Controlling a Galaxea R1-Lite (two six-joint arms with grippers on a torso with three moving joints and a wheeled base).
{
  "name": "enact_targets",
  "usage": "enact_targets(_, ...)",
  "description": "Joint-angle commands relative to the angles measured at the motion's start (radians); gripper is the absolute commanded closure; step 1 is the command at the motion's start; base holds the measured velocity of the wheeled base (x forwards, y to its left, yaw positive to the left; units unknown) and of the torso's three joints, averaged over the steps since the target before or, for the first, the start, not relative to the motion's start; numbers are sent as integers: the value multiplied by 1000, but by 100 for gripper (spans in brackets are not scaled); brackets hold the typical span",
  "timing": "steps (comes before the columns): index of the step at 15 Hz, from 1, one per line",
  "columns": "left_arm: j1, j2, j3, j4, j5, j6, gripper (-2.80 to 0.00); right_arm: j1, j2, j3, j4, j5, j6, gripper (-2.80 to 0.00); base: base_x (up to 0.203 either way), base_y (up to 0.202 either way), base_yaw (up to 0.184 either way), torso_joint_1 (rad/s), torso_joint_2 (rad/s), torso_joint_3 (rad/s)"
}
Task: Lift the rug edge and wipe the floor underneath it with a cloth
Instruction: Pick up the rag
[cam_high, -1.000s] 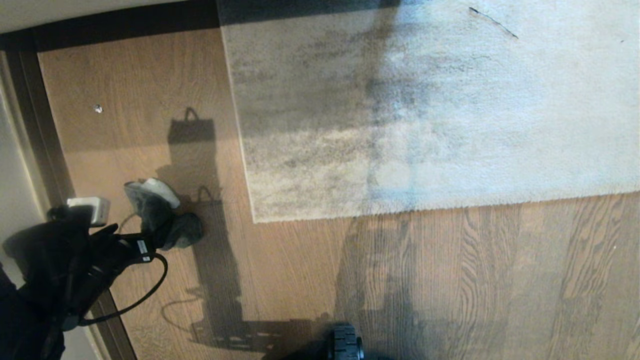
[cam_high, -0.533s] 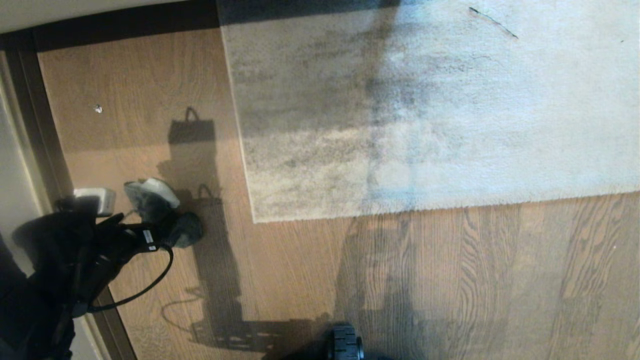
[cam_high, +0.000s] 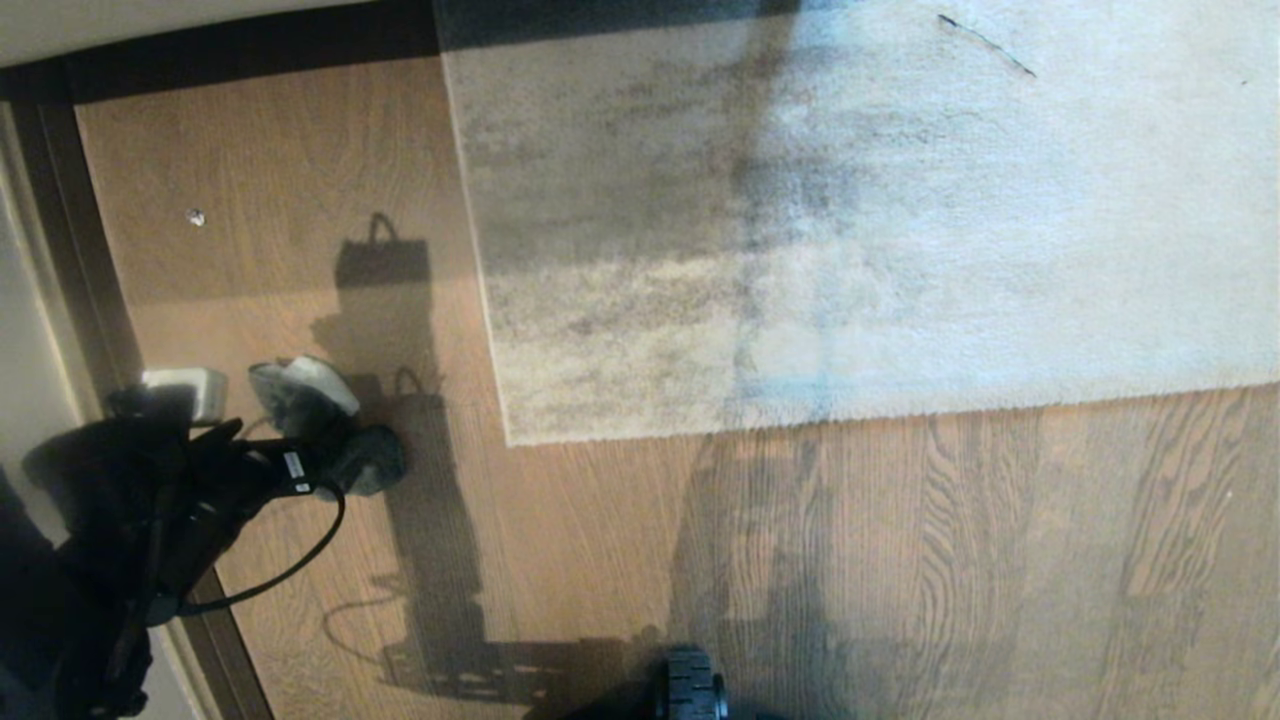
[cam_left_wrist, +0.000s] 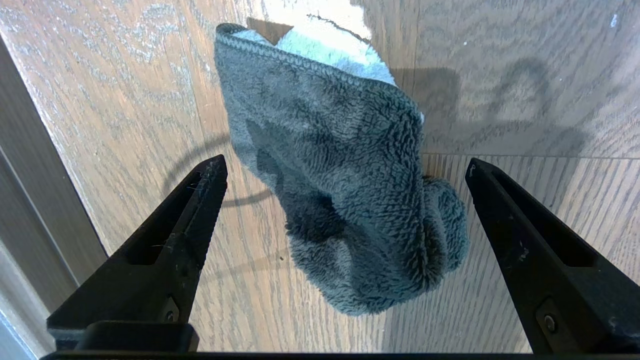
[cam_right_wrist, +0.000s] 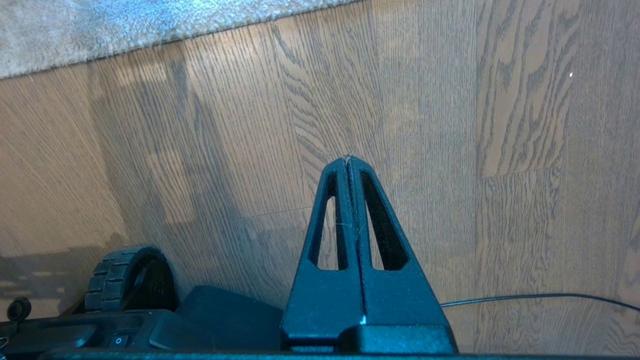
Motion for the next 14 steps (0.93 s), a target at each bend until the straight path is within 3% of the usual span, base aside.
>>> enact_targets(1,2,7,-1,-48,0,0,-280,0,0,0,-1,0,1,0,0,0,0,0,0,0)
enact_targets(4,1,18,-1,-48,0,0,-280,0,0,0,-1,0,1,0,0,0,0,0,0,0)
enact_targets(5,1,20,-1,-48,0,0,0,0,0,0,-1,0,1,0,0,0,0,0,0,0)
enact_targets(14,-5,45,-18,-48,-3,-2,0,0,0,0,-1,0,1,0,0,0,0,0,0,0)
